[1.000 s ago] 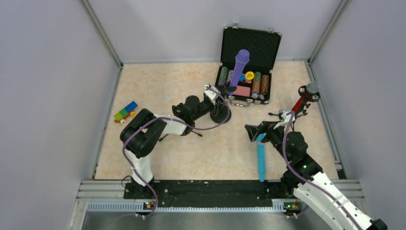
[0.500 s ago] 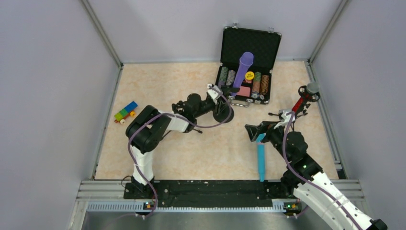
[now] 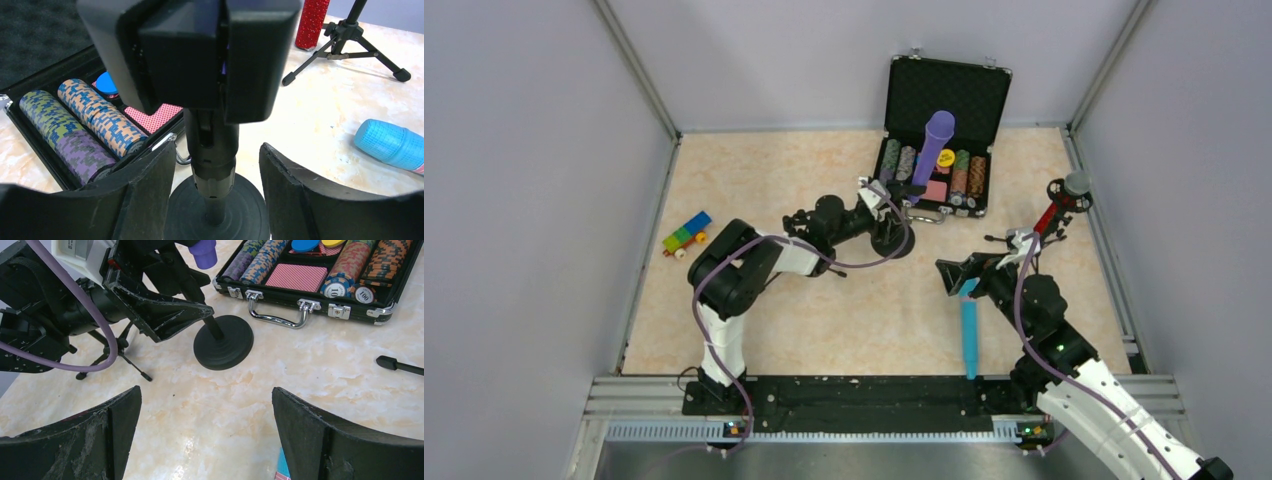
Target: Attach the microphones to the stand
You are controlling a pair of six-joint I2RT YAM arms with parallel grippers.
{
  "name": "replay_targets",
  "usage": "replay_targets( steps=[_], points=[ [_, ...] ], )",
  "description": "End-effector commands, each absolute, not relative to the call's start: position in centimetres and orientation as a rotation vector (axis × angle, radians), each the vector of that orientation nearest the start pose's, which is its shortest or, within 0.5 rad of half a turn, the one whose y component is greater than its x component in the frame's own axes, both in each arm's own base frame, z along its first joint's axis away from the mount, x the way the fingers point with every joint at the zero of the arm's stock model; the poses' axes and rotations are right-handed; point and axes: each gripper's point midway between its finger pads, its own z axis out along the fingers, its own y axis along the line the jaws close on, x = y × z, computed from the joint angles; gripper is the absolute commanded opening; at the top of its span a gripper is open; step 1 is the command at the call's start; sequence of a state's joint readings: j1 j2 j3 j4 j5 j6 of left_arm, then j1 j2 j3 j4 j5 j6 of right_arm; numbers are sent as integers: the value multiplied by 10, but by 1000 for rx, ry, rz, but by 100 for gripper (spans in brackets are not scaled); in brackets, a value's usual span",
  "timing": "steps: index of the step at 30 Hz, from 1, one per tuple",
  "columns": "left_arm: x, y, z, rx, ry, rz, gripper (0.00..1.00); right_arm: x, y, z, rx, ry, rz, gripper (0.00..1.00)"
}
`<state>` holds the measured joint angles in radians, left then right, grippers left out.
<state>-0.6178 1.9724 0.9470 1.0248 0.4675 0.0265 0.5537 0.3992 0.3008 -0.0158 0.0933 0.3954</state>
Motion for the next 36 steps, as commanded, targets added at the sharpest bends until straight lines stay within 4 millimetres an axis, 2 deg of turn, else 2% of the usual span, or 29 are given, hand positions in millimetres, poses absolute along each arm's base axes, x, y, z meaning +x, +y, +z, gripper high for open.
replay_targets(
  steps=[1,5,6,7,14,28,36],
  points=[
    [387,-372,181,854,1249,-803,71,230,143,188,-66,1703,635,99],
    [379,-370,181,868,1236,-780,87,230,143,186,-65,1707,635,99],
    [377,-370,180,874,1236,-774,95,230,143,186,-64,1707,636,99],
    [374,-370,182,879,1232,-767,99,230,143,186,-65,1707,635,99],
    [352,-371,175,922,1240,-760,99,230,144,185,-62,1710,641,99],
    [275,-375,137,1031,1311,-746,99,228,146,183,-53,1718,663,99],
    [263,-358,125,938,1401,-711,99,226,148,181,-49,1728,686,99]
  ],
)
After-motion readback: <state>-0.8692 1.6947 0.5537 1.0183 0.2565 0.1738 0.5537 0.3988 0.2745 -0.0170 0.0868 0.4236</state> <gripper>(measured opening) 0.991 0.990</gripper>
